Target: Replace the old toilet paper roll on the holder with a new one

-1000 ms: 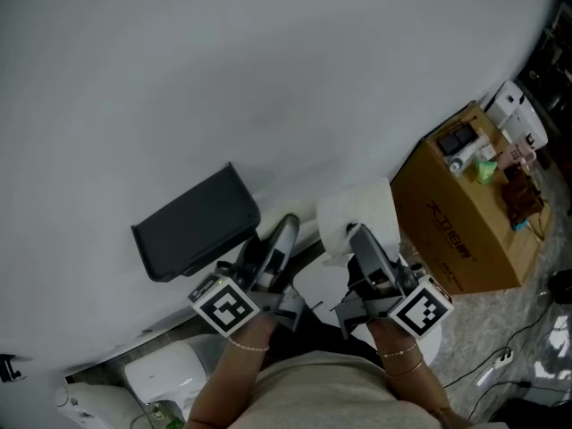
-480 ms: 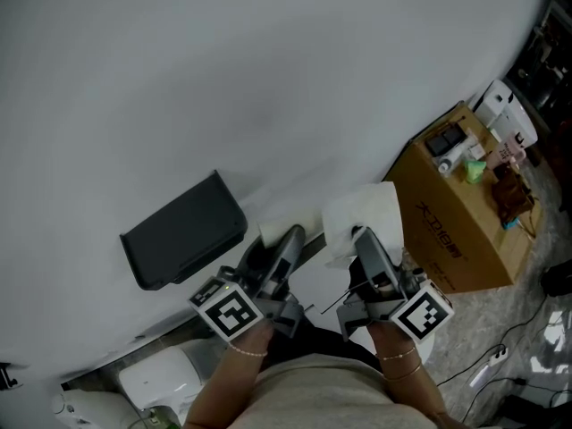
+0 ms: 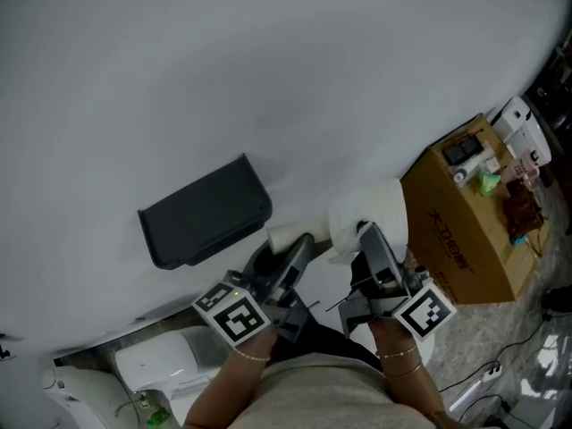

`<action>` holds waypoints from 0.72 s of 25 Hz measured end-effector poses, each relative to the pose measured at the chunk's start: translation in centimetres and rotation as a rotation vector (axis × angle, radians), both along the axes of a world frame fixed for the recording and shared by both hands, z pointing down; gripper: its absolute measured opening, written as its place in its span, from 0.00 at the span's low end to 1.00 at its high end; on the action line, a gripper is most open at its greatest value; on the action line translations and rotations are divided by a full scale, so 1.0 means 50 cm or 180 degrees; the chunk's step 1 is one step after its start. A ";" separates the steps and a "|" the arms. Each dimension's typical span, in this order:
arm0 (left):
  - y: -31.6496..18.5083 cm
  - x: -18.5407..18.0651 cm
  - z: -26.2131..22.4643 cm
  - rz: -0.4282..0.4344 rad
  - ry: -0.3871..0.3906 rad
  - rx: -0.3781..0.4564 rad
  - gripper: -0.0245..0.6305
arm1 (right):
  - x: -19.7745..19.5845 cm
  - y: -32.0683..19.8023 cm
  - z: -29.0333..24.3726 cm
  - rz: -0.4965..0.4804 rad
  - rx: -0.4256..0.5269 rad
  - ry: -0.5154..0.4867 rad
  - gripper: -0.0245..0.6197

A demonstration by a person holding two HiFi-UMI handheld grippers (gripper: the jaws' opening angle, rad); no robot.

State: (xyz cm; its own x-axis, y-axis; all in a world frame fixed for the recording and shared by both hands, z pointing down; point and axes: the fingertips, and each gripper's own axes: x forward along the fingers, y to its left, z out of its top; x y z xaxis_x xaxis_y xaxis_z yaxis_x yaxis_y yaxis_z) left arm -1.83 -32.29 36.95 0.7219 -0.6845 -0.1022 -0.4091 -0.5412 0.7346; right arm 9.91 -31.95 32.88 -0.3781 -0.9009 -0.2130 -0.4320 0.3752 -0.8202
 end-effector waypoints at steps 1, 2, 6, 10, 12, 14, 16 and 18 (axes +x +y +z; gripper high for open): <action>-0.001 -0.002 0.001 -0.0019 -0.0009 -0.0006 0.35 | -0.002 -0.003 0.001 -0.0025 -0.0006 -0.0006 0.70; -0.001 -0.002 0.001 -0.0036 -0.0014 -0.0010 0.35 | -0.004 -0.006 0.000 -0.0051 -0.0008 -0.0011 0.70; 0.011 -0.008 0.001 -0.0115 -0.0055 -0.0026 0.35 | -0.009 -0.011 -0.006 -0.0141 0.0019 -0.0020 0.70; 0.017 -0.043 0.010 -0.0255 -0.0070 -0.0060 0.35 | -0.032 -0.020 0.002 -0.0225 -0.0013 -0.0039 0.70; 0.022 -0.060 0.011 -0.0326 -0.0070 -0.0066 0.36 | -0.043 -0.021 0.005 -0.0276 -0.0018 -0.0050 0.70; 0.030 -0.068 0.012 -0.0384 -0.0071 -0.0076 0.35 | -0.049 -0.019 0.005 -0.0330 -0.0005 -0.0060 0.70; 0.035 -0.081 0.014 -0.0437 -0.0072 -0.0101 0.35 | -0.062 -0.019 0.004 -0.0378 0.0013 -0.0056 0.70; 0.040 -0.102 0.018 -0.0487 -0.0077 -0.0128 0.35 | -0.082 -0.022 0.005 -0.0427 0.0019 -0.0066 0.70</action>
